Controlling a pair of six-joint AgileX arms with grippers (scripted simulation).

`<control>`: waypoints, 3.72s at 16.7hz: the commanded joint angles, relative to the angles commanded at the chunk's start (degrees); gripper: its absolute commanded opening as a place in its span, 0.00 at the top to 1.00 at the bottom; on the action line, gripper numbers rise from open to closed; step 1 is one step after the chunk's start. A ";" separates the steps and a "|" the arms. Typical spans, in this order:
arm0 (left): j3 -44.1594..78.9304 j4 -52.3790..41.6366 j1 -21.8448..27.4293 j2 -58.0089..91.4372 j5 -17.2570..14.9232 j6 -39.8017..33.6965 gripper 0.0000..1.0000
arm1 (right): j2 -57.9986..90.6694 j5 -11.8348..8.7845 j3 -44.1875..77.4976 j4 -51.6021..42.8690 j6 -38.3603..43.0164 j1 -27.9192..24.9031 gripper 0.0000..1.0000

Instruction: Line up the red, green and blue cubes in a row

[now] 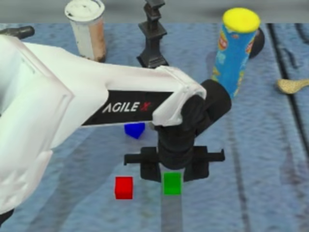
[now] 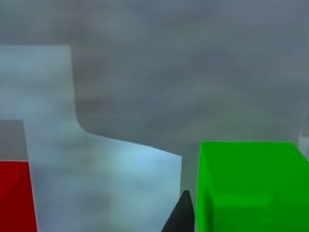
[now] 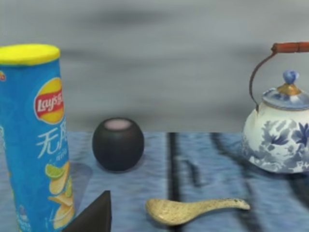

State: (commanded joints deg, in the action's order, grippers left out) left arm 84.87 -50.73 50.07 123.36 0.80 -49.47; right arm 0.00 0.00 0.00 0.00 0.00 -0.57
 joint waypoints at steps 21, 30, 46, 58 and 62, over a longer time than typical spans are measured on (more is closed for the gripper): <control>8.77 -13.70 -0.94 -4.87 0.04 -0.33 0.00 | 0.00 0.00 0.00 0.00 0.00 0.00 0.00; 11.79 -14.47 -3.24 -2.68 -0.01 5.80 0.00 | 0.00 0.00 0.00 0.00 0.00 0.00 0.00; 27.72 -19.00 -20.21 9.49 -1.05 51.16 0.00 | 0.00 0.00 0.00 0.00 0.00 0.00 0.00; 17.15 -2.66 -20.28 15.19 -1.11 51.29 0.00 | 0.00 0.00 0.00 0.00 0.00 0.00 0.00; 16.95 -2.39 -20.29 15.34 -1.11 51.30 0.00 | 0.00 0.00 0.00 0.00 0.00 0.00 0.00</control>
State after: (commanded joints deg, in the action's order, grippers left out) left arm 101.82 -53.12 29.79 138.70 -0.31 1.83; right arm 0.00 0.00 0.00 0.00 0.00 -0.57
